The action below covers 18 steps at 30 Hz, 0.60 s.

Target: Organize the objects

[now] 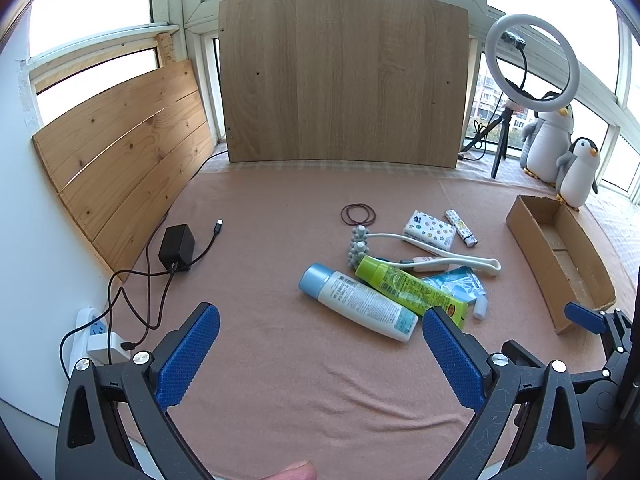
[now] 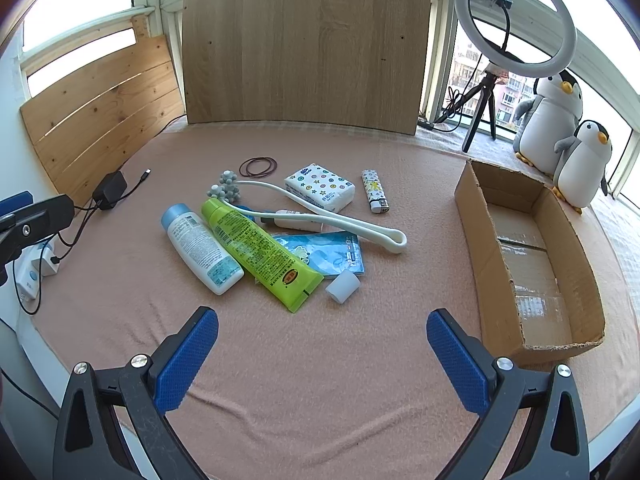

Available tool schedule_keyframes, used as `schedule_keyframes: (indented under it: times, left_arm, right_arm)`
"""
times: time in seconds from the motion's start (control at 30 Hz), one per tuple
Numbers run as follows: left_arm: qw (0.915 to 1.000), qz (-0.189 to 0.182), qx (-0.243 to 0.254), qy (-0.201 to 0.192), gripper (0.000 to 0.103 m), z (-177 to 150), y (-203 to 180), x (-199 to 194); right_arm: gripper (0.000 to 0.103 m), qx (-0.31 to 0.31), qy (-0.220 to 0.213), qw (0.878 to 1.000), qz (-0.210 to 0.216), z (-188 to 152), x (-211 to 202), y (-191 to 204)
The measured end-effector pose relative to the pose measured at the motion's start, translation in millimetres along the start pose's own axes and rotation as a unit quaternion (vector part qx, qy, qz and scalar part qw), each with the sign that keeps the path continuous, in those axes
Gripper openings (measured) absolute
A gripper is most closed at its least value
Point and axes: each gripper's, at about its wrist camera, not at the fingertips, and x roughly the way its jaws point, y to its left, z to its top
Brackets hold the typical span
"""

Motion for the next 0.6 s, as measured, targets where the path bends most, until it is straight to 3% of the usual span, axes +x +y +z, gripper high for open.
schedule_keyframes:
  times: [0.6]
  left_arm:
    - [1.0,0.002,0.003,0.006,0.103,-0.3,-5.8,4.2]
  right_arm:
    - [0.103,0.0,0.002,1.0,0.001,1.1,-0.3,-0.6]
